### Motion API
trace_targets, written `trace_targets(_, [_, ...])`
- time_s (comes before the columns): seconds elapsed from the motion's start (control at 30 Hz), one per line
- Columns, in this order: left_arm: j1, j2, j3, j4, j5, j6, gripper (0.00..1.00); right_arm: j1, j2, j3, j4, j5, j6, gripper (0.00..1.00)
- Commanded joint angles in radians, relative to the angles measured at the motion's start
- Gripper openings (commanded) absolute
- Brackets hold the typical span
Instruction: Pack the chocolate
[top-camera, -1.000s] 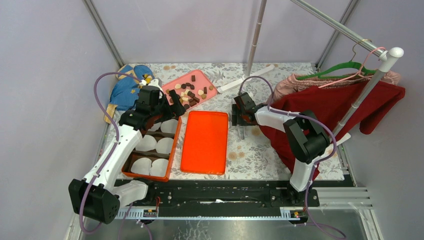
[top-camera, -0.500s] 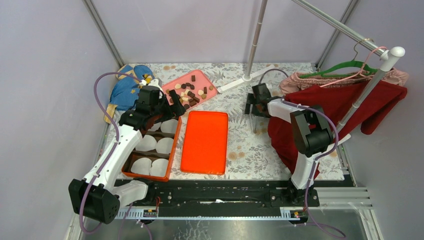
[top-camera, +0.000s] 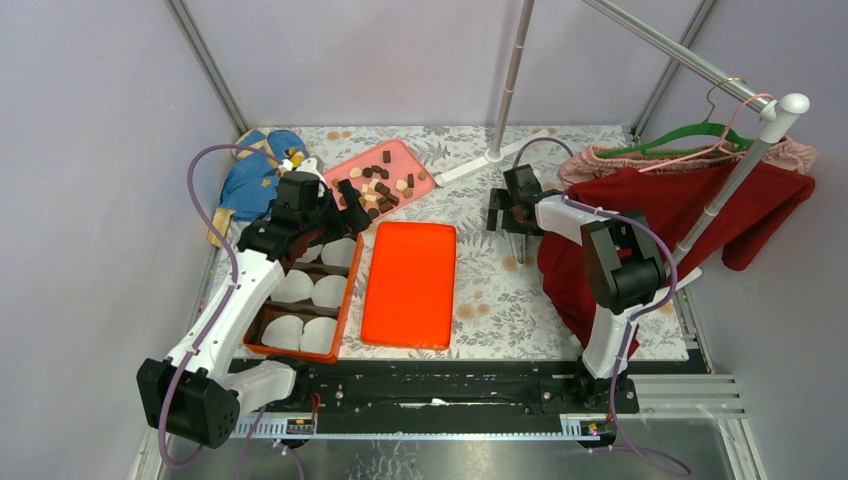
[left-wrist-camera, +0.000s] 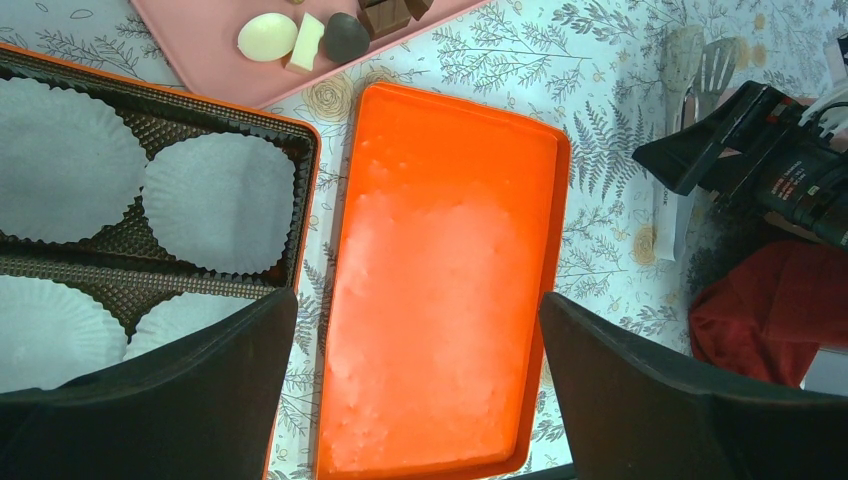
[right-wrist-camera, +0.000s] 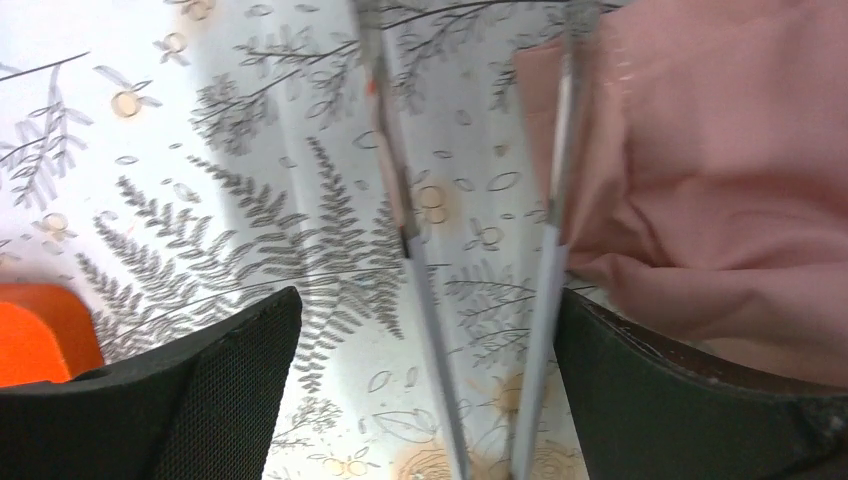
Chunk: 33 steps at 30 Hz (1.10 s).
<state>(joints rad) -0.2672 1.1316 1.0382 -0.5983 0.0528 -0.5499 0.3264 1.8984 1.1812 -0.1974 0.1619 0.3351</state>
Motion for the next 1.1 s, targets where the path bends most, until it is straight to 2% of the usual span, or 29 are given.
trace_targets(0.0, [0.01,-0.014,0.005,0.007,0.007,0.002,0.98,0.051,-0.017,0.057,-0.019,-0.024,-0.012,1.0])
trace_targets(0.17, [0.01,-0.025,-0.003,0.005,0.004,-0.001,0.98,0.098,0.004,0.081,-0.027,-0.001,-0.012,1.0])
trace_targets(0.37, [0.01,-0.024,-0.009,0.005,0.007,0.001,0.98,0.14,0.038,0.11,0.038,-0.023,-0.114,1.0])
trace_targets(0.6, [0.01,-0.035,-0.008,0.005,0.005,0.006,0.98,0.09,0.153,0.229,-0.037,0.014,-0.106,1.0])
trace_targets(0.83, [0.01,-0.033,0.0,-0.004,-0.001,0.016,0.98,0.056,0.154,0.233,-0.051,-0.017,-0.093,1.0])
trace_targets(0.97, [0.01,-0.019,0.001,-0.002,0.008,0.015,0.98,0.074,0.158,0.236,-0.069,0.069,-0.098,0.88])
trace_targets(1.07, [0.01,-0.018,0.0,0.003,0.01,0.014,0.98,0.085,0.169,0.254,-0.085,0.103,-0.103,0.76])
